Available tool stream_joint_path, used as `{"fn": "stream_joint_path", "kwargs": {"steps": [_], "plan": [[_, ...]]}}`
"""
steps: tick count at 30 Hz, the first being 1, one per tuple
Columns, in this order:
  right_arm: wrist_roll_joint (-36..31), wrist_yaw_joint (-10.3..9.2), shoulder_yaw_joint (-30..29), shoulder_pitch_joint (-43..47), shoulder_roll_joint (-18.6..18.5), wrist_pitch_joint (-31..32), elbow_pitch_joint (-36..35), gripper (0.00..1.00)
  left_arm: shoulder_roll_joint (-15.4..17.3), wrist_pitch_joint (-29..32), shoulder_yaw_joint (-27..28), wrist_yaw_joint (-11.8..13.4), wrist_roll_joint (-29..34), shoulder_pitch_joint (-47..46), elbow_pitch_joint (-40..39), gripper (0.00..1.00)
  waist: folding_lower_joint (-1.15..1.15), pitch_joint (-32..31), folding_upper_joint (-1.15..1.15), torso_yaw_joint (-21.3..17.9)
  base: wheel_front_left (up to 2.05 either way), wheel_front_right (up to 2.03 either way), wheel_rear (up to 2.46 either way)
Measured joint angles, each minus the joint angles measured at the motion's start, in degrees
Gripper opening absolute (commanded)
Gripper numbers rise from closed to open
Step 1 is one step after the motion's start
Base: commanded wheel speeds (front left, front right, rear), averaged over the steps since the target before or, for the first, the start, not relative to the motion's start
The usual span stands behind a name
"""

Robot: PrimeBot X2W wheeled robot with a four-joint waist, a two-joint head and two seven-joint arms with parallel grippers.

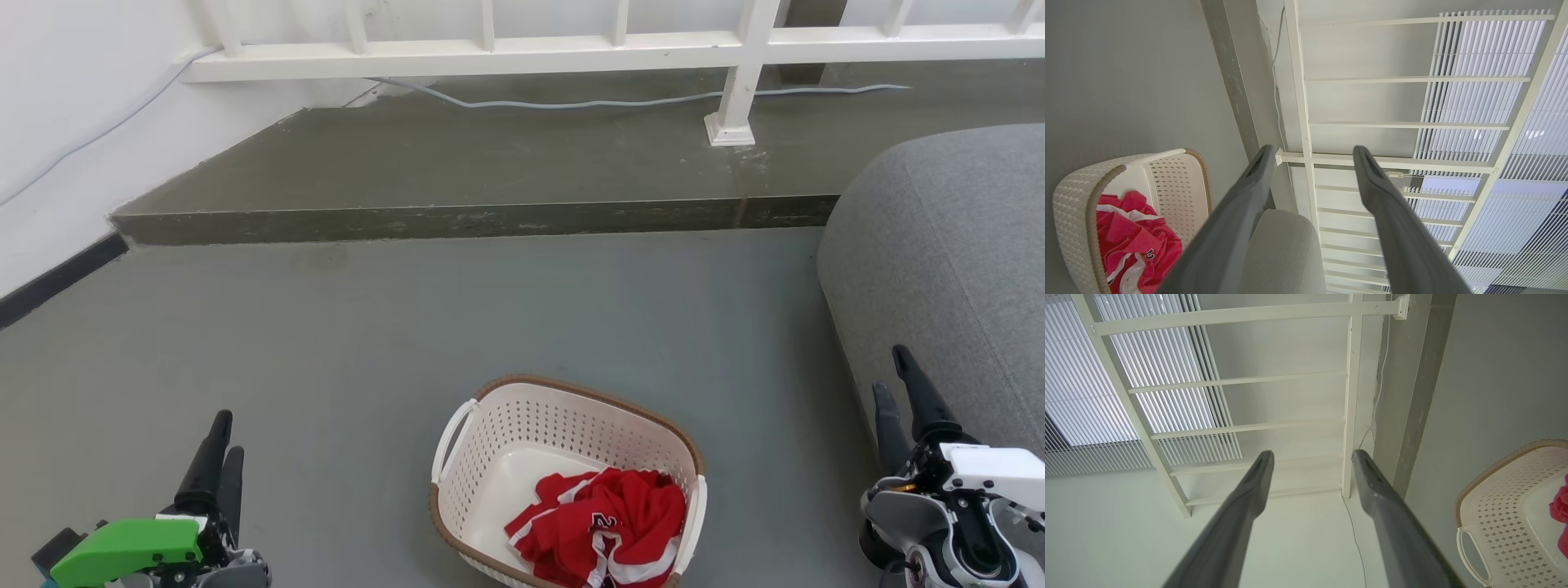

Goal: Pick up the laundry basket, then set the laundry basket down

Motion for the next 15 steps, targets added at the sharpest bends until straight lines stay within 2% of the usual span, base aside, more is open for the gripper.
{"fn": "stream_joint_path", "kwargs": {"steps": [15], "plan": [[-4.9,0.01,0.9,0.0,-1.1,-3.0,-1.1,1.0,0.6,-2.5,-2.0,0.0,4.3,-0.2,-2.8,1.0,0.0,0.0,0.0,0.1,0.0,0.0,0.0]]}}
